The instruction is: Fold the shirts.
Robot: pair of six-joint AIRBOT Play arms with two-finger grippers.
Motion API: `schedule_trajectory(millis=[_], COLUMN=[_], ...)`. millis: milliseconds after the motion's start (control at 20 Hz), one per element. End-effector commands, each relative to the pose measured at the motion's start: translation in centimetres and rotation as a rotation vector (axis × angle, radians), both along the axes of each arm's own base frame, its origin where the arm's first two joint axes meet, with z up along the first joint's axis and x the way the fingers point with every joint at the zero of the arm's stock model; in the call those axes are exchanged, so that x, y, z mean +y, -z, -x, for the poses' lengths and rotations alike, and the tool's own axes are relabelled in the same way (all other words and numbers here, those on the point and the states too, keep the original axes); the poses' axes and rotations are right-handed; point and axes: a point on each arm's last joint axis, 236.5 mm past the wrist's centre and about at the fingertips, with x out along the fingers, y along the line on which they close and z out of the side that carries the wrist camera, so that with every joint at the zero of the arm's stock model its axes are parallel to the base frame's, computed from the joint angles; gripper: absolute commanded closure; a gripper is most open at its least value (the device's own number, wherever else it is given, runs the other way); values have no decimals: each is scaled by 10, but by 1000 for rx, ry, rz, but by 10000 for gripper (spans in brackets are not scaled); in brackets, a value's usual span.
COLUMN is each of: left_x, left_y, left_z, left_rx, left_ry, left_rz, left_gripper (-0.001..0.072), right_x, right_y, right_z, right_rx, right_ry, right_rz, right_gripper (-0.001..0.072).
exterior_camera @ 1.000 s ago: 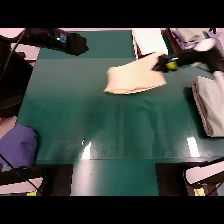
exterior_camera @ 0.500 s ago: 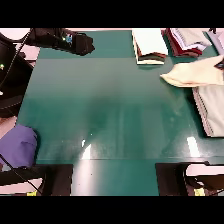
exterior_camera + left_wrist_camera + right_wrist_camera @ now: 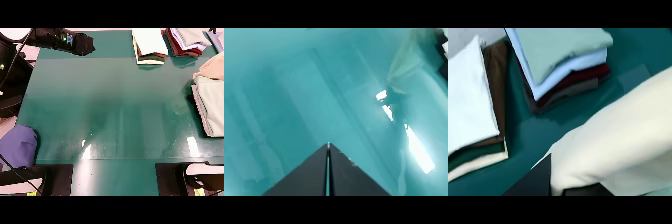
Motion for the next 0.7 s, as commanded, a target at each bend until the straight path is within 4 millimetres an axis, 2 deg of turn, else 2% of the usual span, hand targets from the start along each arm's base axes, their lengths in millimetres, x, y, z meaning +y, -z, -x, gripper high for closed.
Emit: schedule_trajectory(millis=[0,100,350,500,650], left_x=[0,0,1,1,0], left_y=[3,3,4,3,3], left_z=[2,2,2,2,2], left_rx=[12,12,8,7,-7], left_ry=[5,5,9,9,23], left_rz=[-10,-11,-16,-15,-29], left_gripper=[682,682,682,682,682], right_x=[-3,5,15,18,11], right_y=[-35,-34,-4,13,56], right_z=[9,19,61,103,161], right_rx=[-43,2,135,197,371], right_ry=[-3,-40,-65,-38,57], right_rz=[53,45,-19,-48,-29], right_gripper=[696,696,696,696,696])
